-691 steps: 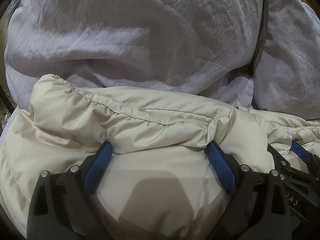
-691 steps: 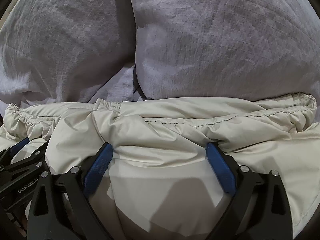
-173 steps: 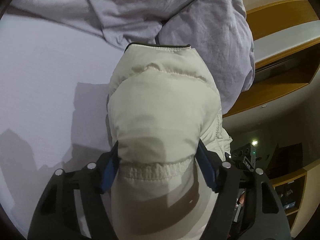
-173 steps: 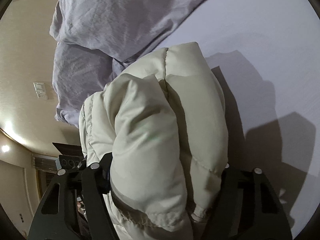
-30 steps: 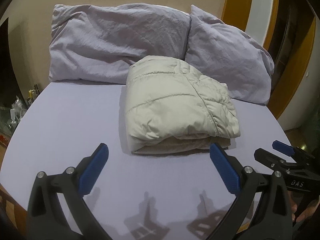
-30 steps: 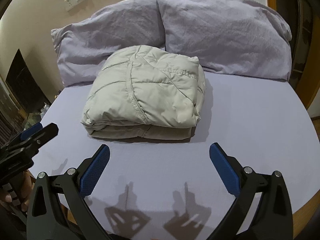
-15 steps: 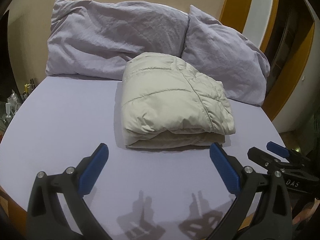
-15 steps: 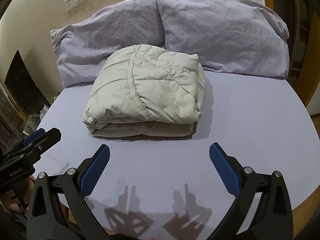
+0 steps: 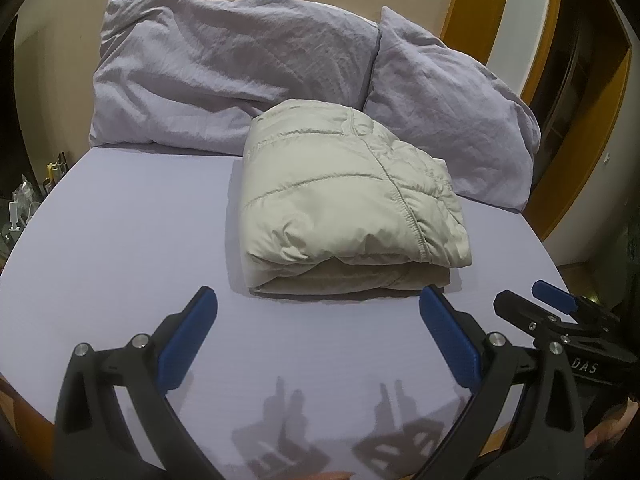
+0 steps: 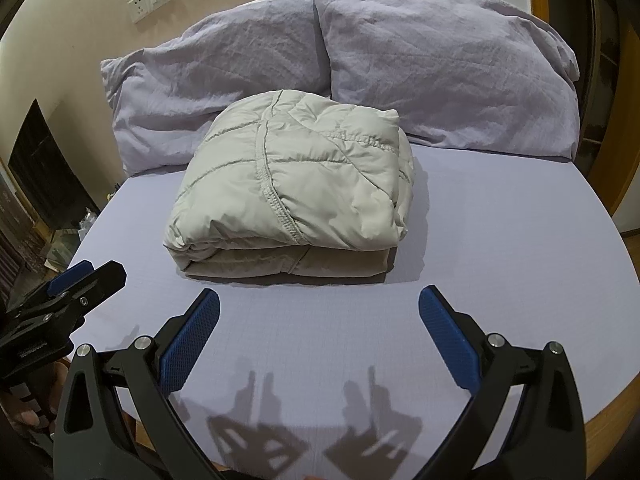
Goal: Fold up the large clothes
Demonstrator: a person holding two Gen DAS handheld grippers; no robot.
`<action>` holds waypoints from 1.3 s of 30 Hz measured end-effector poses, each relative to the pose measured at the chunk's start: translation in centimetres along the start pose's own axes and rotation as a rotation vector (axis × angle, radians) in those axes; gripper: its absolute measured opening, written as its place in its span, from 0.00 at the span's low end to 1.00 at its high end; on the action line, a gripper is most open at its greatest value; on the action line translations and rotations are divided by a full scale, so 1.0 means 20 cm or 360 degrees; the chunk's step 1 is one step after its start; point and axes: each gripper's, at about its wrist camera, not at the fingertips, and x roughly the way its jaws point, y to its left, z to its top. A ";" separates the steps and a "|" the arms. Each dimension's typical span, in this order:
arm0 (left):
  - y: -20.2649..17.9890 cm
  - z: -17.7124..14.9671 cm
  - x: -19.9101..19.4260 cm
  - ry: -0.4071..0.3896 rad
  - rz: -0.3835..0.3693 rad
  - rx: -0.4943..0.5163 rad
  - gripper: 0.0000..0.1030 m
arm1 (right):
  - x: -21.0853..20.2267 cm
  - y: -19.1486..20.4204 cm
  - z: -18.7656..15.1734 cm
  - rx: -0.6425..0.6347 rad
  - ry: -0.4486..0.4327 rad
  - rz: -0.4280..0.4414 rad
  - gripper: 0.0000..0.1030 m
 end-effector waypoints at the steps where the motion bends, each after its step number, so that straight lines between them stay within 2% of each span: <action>1: 0.00 0.00 0.00 0.0001 -0.0002 -0.0001 0.98 | 0.00 0.00 0.00 0.0000 0.0001 0.0000 0.98; 39: -0.01 0.01 0.04 0.0023 0.0001 -0.0012 0.98 | 0.02 -0.01 0.01 0.0000 0.0013 0.0013 0.98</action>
